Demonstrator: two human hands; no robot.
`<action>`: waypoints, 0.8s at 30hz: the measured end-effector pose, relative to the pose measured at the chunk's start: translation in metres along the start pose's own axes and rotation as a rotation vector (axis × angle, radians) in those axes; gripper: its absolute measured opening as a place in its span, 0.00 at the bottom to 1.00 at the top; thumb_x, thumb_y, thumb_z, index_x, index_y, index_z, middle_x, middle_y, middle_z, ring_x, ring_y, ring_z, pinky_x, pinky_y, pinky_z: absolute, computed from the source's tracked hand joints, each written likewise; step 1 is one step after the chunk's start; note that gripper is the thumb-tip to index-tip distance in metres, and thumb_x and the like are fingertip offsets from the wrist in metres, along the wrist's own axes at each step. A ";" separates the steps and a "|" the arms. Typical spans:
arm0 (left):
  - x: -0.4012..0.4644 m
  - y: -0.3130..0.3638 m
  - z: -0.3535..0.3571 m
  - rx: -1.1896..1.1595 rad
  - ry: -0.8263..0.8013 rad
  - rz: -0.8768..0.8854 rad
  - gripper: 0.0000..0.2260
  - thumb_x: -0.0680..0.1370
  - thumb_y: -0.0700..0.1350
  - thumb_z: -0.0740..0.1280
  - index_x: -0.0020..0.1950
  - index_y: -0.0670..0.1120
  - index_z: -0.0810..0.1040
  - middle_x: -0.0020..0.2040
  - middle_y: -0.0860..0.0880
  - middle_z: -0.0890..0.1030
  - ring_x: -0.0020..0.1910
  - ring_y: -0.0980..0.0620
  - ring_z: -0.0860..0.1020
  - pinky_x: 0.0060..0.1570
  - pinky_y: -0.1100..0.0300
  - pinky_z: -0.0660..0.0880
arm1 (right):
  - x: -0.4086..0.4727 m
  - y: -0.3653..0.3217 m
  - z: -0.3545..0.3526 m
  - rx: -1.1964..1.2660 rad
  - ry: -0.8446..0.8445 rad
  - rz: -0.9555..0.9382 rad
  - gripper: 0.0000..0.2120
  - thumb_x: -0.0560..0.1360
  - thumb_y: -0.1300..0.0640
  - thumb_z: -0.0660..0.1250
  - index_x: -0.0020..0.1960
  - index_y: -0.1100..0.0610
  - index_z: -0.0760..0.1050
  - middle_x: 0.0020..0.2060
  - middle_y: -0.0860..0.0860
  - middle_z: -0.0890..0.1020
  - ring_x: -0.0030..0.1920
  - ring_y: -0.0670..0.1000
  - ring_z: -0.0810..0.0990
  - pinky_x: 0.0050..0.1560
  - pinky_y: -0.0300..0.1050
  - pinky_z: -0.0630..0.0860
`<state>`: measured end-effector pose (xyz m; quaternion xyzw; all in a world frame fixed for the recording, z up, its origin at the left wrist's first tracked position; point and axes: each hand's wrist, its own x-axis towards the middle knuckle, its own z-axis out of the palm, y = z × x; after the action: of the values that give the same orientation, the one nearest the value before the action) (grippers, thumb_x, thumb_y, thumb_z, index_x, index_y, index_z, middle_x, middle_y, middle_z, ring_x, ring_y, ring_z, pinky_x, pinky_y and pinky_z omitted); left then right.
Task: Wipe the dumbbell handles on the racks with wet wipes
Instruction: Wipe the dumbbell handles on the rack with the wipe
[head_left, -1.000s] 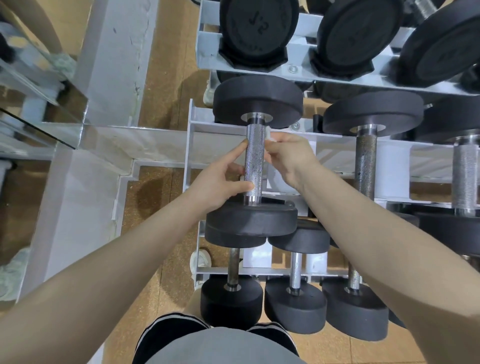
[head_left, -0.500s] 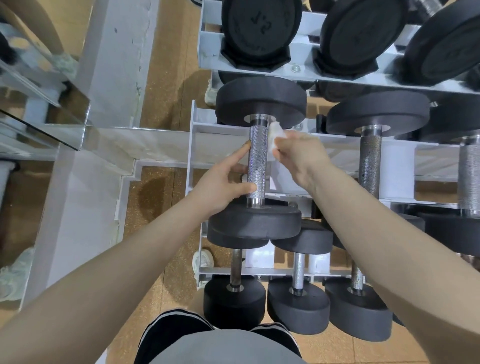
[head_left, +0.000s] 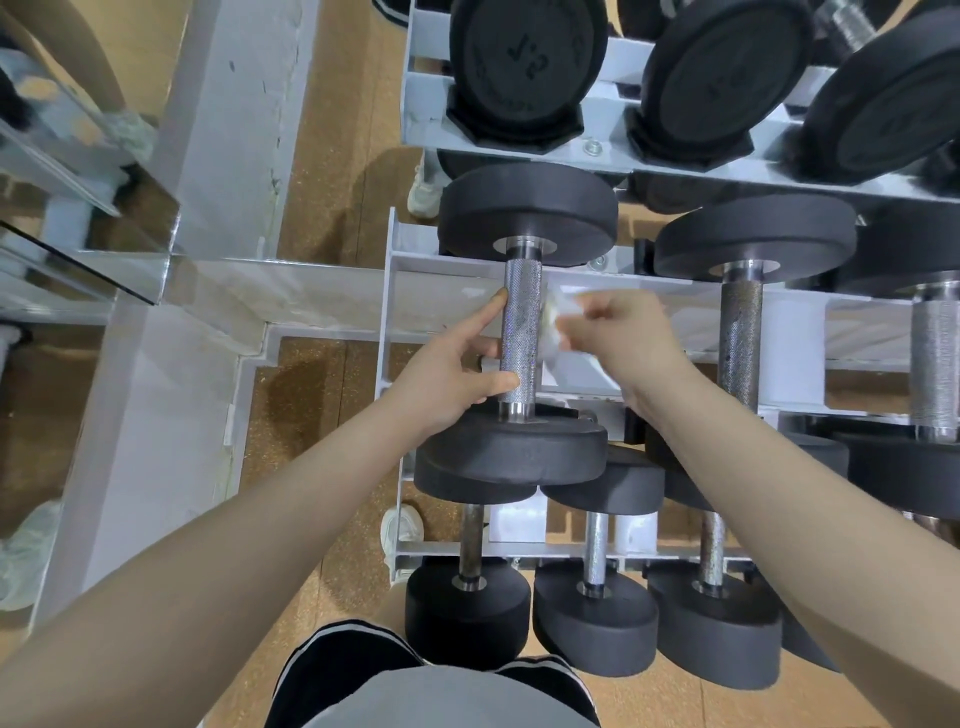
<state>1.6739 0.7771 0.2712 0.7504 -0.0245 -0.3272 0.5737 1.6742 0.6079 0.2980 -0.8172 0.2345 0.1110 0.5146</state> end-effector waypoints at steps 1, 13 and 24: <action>0.000 0.000 0.000 0.007 0.000 -0.001 0.35 0.73 0.39 0.70 0.72 0.63 0.58 0.48 0.54 0.76 0.45 0.54 0.76 0.48 0.59 0.77 | 0.009 -0.003 0.003 0.038 0.074 -0.074 0.09 0.70 0.69 0.66 0.34 0.58 0.77 0.28 0.48 0.77 0.34 0.47 0.73 0.46 0.49 0.75; 0.000 -0.003 -0.005 -0.099 -0.127 0.023 0.39 0.70 0.40 0.73 0.71 0.63 0.55 0.50 0.55 0.81 0.51 0.53 0.79 0.58 0.58 0.73 | -0.014 0.028 -0.004 -0.330 -0.437 -0.521 0.10 0.71 0.66 0.70 0.51 0.60 0.82 0.40 0.42 0.74 0.42 0.34 0.75 0.45 0.26 0.69; -0.008 -0.019 -0.007 -0.261 -0.066 -0.010 0.31 0.74 0.24 0.53 0.66 0.55 0.66 0.59 0.51 0.78 0.50 0.57 0.81 0.52 0.64 0.76 | 0.009 0.006 0.013 -0.456 -0.011 -0.695 0.10 0.73 0.68 0.63 0.49 0.66 0.81 0.42 0.63 0.76 0.42 0.55 0.74 0.40 0.30 0.62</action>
<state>1.6645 0.7928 0.2591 0.6583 0.0029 -0.3550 0.6638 1.6799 0.6151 0.2839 -0.9402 -0.0885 -0.0159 0.3285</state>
